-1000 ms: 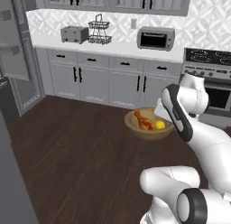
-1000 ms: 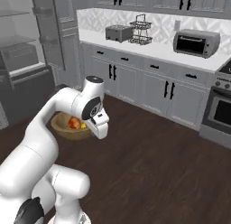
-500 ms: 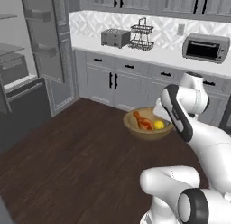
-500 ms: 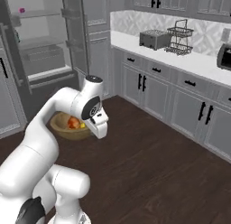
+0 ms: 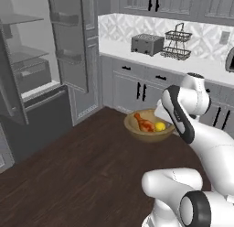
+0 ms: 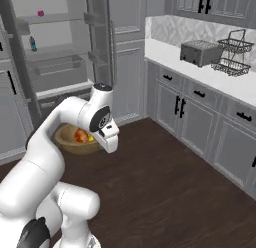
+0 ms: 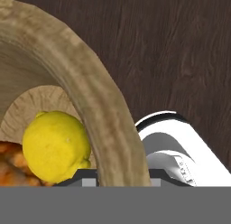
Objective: Pick the chicken drumstick and lemon from their plates and place them in the bowl. Then put the bowl in the fridge.
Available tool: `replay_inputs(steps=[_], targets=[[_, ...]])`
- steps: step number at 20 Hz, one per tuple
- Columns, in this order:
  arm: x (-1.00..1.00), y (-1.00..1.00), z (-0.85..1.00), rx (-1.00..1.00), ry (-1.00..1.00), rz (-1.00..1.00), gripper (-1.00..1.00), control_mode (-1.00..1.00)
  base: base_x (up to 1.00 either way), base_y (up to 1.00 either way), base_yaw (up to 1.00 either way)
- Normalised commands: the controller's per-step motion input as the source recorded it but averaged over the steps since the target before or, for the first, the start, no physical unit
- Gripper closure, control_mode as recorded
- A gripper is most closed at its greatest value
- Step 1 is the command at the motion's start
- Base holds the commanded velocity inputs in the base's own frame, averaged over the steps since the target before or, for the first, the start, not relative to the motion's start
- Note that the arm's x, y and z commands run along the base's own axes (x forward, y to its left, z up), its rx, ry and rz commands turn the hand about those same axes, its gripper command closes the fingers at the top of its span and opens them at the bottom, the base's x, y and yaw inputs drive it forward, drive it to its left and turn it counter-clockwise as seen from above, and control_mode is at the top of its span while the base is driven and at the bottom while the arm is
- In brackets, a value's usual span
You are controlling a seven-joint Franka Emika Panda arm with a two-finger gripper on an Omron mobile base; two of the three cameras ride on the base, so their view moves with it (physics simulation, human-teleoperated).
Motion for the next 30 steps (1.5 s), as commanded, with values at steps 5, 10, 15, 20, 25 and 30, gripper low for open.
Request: replay_inputs(steps=[5, 10, 15, 20, 25, 30], targets=[[0.0, 0.0, 0.0, 0.0, 0.0, 0.0, 1.0, 1.0, 1.0, 0.0, 0.43], [0.0, 0.0, 0.0, 0.0, 0.0, 0.0, 1.0, 1.0, 1.0, 0.0, 0.48], [0.0, 0.0, 0.0, 0.0, 0.0, 0.0, 1.0, 1.0, 1.0, -0.01, 0.47], [0.0, 0.0, 0.0, 0.0, 0.0, 0.0, 1.0, 1.0, 1.0, -0.26, 0.42], [0.0, 0.0, 0.0, 0.0, 0.0, 0.0, 1.0, 1.0, 0.95, -0.54, 0.21], [0.0, 0.0, 0.0, 0.0, 0.0, 0.0, 1.0, 1.0, 0.82, -0.29, 0.0]])
